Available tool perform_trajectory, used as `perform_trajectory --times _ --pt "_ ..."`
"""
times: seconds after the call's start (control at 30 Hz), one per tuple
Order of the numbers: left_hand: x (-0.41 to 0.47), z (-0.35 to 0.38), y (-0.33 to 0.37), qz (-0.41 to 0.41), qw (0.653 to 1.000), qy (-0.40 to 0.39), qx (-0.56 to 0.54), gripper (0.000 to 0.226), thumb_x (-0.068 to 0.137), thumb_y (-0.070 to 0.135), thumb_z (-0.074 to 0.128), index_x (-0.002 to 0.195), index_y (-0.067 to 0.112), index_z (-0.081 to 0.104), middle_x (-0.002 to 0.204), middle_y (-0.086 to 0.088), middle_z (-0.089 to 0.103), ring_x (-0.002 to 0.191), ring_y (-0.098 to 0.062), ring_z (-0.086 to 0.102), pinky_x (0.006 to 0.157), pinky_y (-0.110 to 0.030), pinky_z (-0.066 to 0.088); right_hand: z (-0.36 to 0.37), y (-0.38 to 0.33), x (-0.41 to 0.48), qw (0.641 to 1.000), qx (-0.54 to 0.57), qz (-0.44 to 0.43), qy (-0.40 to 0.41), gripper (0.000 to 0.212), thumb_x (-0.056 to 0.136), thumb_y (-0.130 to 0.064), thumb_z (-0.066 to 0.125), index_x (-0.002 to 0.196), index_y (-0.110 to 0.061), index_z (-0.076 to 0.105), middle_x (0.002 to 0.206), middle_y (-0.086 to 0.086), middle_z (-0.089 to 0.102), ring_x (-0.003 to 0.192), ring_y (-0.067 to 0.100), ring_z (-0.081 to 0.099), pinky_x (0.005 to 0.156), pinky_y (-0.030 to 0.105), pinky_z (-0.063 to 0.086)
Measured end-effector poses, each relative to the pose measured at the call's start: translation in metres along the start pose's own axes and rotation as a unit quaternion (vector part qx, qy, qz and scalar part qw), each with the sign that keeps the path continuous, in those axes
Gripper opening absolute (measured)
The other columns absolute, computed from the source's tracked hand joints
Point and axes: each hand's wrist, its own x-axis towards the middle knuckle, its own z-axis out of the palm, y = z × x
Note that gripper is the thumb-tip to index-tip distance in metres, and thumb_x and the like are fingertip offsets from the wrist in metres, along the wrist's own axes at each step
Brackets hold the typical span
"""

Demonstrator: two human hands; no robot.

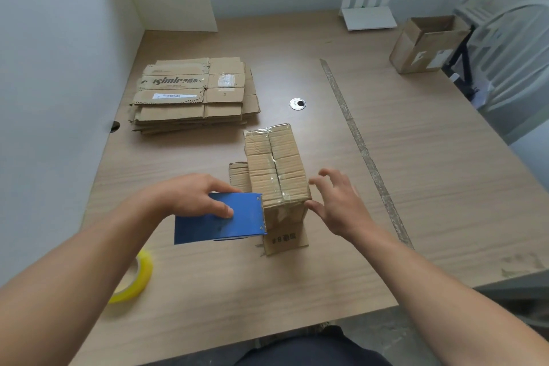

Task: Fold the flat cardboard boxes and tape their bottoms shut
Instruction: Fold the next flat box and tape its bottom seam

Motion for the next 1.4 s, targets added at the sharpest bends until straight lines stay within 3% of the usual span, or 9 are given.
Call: perform_trajectory --times 0.13,0.33,0.5,0.67,0.83,1.0,1.1,1.27,1.4 --pt "0.0 0.003 -0.002 -0.001 1.0 0.005 -0.013 0.048 0.089 0.047 0.068 0.134 0.051 0.054 0.125 0.014 0.063 0.11 -0.014 0.059 0.101 -0.041 0.046 -0.006 0.005 0.01 0.999 -0.008 -0.034 -0.007 0.038 0.087 -0.035 0.073 0.118 -0.017 0.06 0.132 0.006 0.046 0.116 0.028 0.045 0.088 0.042 0.046" --pt "0.003 0.009 -0.001 0.006 0.999 0.028 -0.037 0.048 0.088 0.047 0.067 0.132 0.053 0.052 0.124 0.01 0.063 0.108 -0.017 0.058 0.099 -0.044 0.047 0.01 -0.002 0.011 0.985 0.141 0.099 0.0 0.018 0.092 -0.022 0.07 0.083 -0.007 0.064 0.102 0.002 0.047 0.104 0.025 0.051 0.085 0.023 0.033" --pt "0.004 0.007 -0.003 0.004 0.999 0.038 -0.033 0.049 0.09 0.046 0.066 0.136 0.051 0.051 0.126 0.009 0.061 0.109 -0.018 0.057 0.1 -0.044 0.046 0.016 -0.005 0.008 0.962 0.233 0.139 0.01 0.014 0.093 -0.021 0.069 0.094 -0.007 0.072 0.112 0.001 0.05 0.113 0.021 0.052 0.097 0.029 0.04" --pt "0.007 0.004 -0.002 0.011 0.999 0.034 -0.032 0.048 0.089 0.045 0.067 0.135 0.051 0.052 0.125 0.012 0.063 0.109 -0.015 0.058 0.099 -0.041 0.046 0.008 0.007 0.015 0.99 0.121 0.057 0.038 0.015 0.086 -0.022 0.076 0.092 -0.011 0.067 0.105 0.001 0.052 0.104 0.027 0.053 0.088 0.037 0.046" --pt "0.009 -0.004 -0.005 0.007 0.999 0.02 -0.031 0.049 0.089 0.044 0.069 0.134 0.052 0.053 0.125 0.015 0.064 0.111 -0.014 0.059 0.101 -0.04 0.046 -0.01 0.02 0.044 0.994 0.011 -0.109 0.016 0.06 0.08 -0.024 0.082 0.136 -0.023 0.06 0.144 0.014 0.047 0.121 0.037 0.052 0.094 0.051 0.051" --pt "0.011 -0.006 -0.009 0.007 0.999 0.029 -0.039 0.051 0.087 0.047 0.069 0.135 0.054 0.051 0.127 0.012 0.062 0.112 -0.016 0.058 0.102 -0.043 0.045 -0.008 0.021 0.066 0.96 -0.064 -0.271 0.02 0.026 0.079 -0.013 0.082 0.103 -0.005 0.074 0.137 0.015 0.059 0.129 0.044 0.052 0.079 0.056 0.056" --pt "0.008 0.002 -0.01 0.01 0.997 0.043 -0.061 0.052 0.087 0.045 0.07 0.134 0.054 0.051 0.127 0.014 0.063 0.111 -0.013 0.059 0.101 -0.041 0.045 -0.006 0.013 0.069 0.953 -0.092 -0.288 0.012 0.024 0.08 -0.016 0.075 0.099 -0.008 0.063 0.148 0.01 0.05 0.143 0.038 0.037 0.096 0.054 0.049" --pt "0.005 0.006 -0.011 0.001 0.995 0.058 -0.077 0.053 0.089 0.04 0.071 0.136 0.052 0.05 0.134 0.016 0.06 0.118 -0.012 0.056 0.105 -0.039 0.042 0.006 -0.024 0.085 0.933 -0.12 -0.32 -0.115 0.065 0.095 -0.046 0.053 0.153 -0.027 0.033 0.165 0.001 0.018 0.153 0.025 0.013 0.12 0.05 0.01" --pt "-0.003 0.01 -0.012 0.003 0.991 0.073 -0.112 0.051 0.09 0.04 0.071 0.127 0.063 0.043 0.137 0.016 0.057 0.121 -0.011 0.055 0.106 -0.039 0.042 0.017 -0.022 0.09 0.931 -0.146 -0.319 -0.099 0.059 0.101 -0.053 0.037 0.155 -0.032 0.026 0.162 -0.005 0.026 0.149 0.021 0.026 0.119 0.049 0.02"
